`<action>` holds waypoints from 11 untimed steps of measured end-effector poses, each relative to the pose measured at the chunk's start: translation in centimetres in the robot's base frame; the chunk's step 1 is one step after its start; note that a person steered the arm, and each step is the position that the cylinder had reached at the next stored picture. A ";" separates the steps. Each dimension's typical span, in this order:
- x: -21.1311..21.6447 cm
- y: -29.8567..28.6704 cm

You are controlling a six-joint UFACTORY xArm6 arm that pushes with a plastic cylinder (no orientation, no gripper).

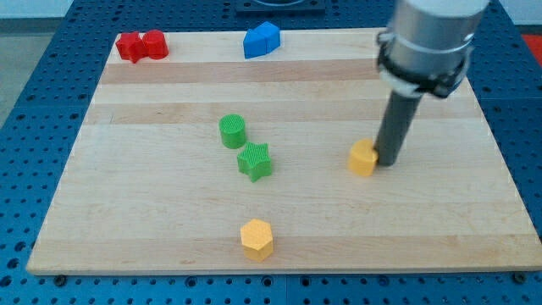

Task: Move the yellow heart to the right of the yellow hexagon

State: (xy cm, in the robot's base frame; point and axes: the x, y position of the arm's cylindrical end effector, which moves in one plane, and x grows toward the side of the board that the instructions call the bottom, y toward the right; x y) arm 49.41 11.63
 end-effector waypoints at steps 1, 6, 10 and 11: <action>1.3 -0.9; 3.7 -5.0; 6.7 -6.4; 6.0 -5.6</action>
State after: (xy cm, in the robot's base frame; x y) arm 55.40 6.04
